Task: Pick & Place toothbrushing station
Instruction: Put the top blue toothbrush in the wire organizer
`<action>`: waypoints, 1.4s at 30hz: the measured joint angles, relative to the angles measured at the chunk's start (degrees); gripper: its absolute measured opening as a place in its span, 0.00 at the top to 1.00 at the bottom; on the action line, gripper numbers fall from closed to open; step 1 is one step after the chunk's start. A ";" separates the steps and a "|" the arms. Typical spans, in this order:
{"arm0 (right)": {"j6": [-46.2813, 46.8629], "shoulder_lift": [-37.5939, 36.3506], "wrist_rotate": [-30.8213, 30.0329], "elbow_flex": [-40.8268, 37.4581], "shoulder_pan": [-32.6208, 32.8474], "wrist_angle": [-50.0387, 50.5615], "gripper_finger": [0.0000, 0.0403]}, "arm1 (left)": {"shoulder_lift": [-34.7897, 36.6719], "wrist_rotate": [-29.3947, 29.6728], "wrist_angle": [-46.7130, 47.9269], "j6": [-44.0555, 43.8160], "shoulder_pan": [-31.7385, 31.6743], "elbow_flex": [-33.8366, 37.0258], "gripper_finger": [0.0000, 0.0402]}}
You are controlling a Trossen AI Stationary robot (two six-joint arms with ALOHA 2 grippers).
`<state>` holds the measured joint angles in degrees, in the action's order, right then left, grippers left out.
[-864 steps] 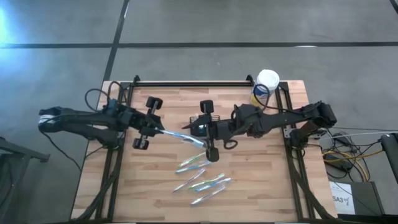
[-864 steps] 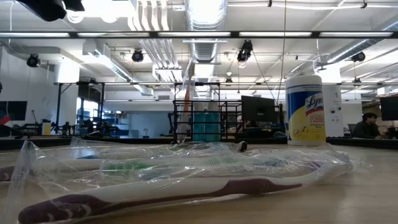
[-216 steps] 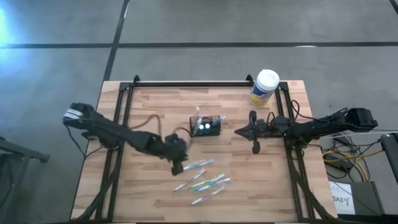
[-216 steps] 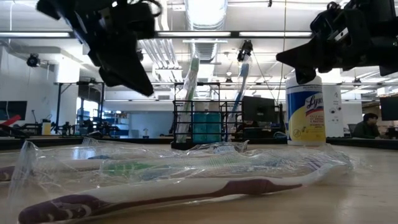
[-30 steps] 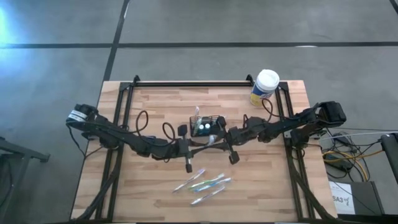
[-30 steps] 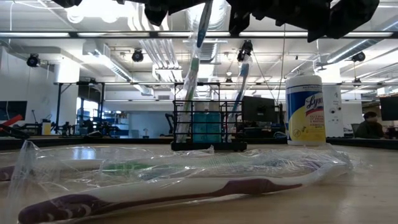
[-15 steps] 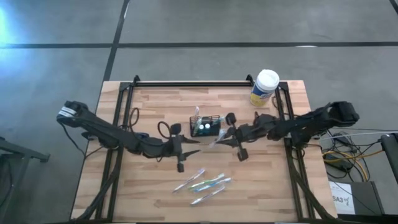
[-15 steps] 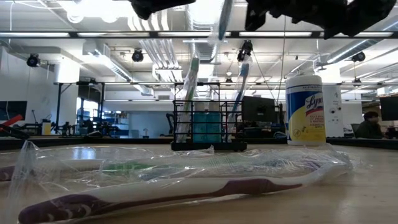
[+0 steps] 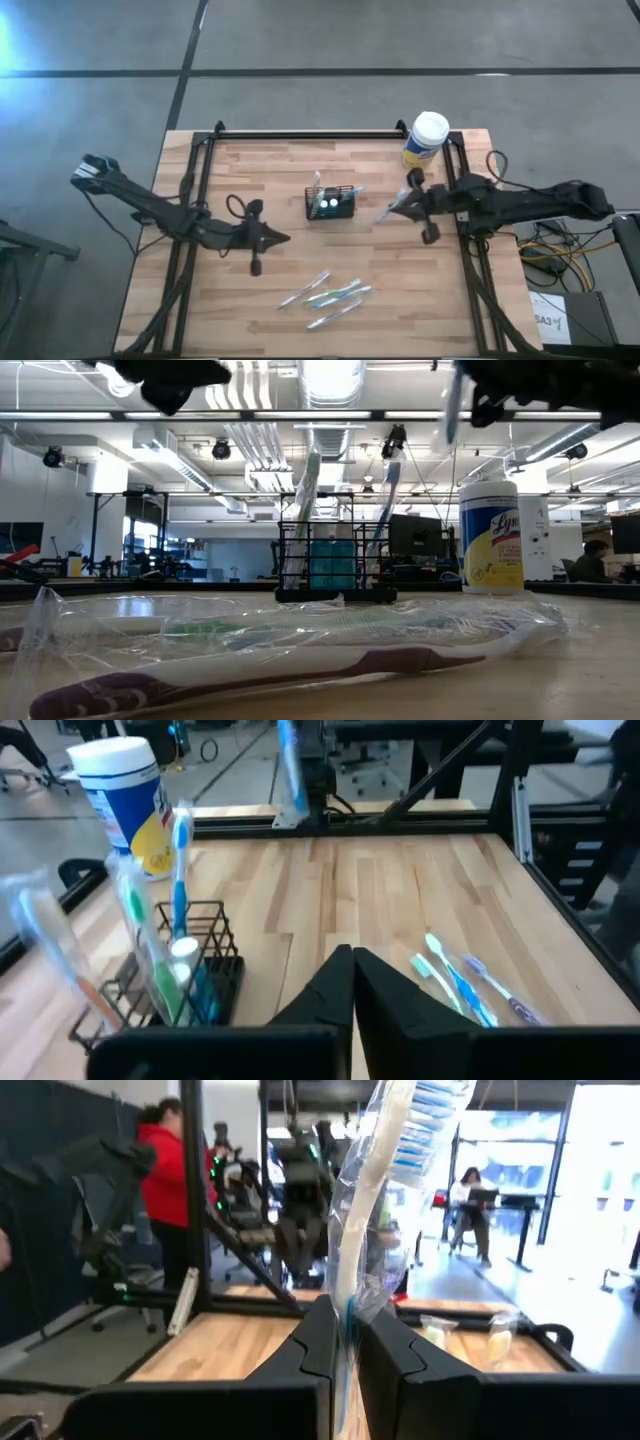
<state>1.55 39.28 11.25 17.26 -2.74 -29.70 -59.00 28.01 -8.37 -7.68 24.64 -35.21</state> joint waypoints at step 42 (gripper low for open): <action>1.36 -11.83 -14.49 -15.54 0.09 -9.83 0.97 | 11.26 3.54 -24.17 0.04 -0.07 19.90 0.96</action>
<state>2.92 27.45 -3.25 1.71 -2.66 -39.54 -47.75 31.55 -32.54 -7.64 24.58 -15.31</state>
